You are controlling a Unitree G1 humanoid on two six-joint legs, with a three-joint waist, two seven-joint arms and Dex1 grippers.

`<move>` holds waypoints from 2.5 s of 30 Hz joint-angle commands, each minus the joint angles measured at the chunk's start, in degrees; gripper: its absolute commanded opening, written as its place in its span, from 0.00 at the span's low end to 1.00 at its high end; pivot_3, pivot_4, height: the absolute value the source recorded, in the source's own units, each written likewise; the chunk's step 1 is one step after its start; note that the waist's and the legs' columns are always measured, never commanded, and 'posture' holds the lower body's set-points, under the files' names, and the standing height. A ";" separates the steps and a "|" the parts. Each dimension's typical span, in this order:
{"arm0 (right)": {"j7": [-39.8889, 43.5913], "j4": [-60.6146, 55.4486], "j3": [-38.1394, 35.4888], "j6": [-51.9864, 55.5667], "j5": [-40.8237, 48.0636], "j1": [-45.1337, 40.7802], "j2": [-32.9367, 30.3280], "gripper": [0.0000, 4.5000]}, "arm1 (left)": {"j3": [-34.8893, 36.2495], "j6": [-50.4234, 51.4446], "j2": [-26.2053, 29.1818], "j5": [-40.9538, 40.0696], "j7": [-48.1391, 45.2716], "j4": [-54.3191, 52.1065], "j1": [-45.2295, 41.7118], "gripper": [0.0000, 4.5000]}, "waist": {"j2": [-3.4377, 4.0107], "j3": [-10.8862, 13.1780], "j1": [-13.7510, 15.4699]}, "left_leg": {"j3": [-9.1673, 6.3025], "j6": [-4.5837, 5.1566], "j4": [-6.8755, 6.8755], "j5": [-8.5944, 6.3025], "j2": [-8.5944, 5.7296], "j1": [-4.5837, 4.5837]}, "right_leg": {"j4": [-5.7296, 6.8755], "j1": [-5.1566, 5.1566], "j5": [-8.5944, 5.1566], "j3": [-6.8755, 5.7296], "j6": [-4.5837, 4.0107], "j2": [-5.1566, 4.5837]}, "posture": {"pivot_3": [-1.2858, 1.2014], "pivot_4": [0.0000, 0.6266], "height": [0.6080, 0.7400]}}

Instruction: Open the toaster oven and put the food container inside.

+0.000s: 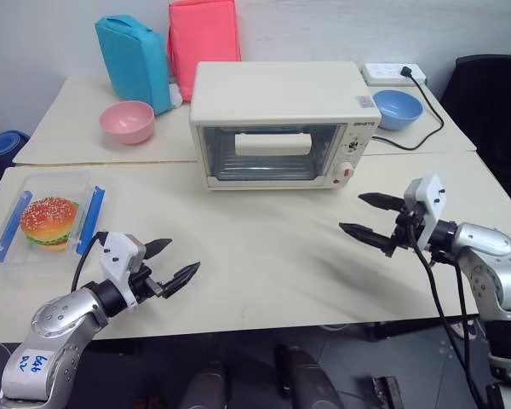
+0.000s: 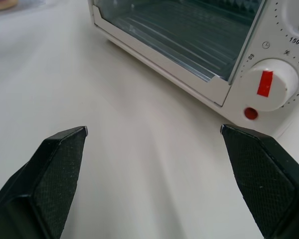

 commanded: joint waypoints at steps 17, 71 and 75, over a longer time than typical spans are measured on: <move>-3.26 7.28 3.97 2.51 0.75 -14.57 10.57 0.99 | -5.01 3.72 -1.05 -4.74 0.37 -1.04 -12.45 1.00 | 0.00 0.00 -0.15 | 0.00 -0.01 0.03 0.00 -0.01 0.02 | 0.10 -0.01 0.01 0.01 0.01 0.01 | 0.52 0.24 1.00; -0.20 -4.65 7.22 1.45 2.45 -7.88 15.73 1.00 | -12.70 -6.01 2.74 4.59 -9.59 29.03 -48.24 0.01 | 0.03 0.01 -0.07 | -0.19 -0.07 -0.03 -0.01 -0.03 -0.17 | 0.18 -0.09 0.02 -0.17 0.02 -0.04 | 0.52 0.24 1.00; -1.66 -6.58 4.79 2.12 2.74 -4.40 13.12 1.00 | -14.19 -6.10 3.16 4.97 -12.80 27.88 -45.91 0.01 | 0.03 0.01 0.03 | -0.19 -0.07 -0.04 -0.01 -0.04 -0.18 | 0.16 -0.09 0.02 -0.17 0.02 -0.06 | 0.52 0.24 1.00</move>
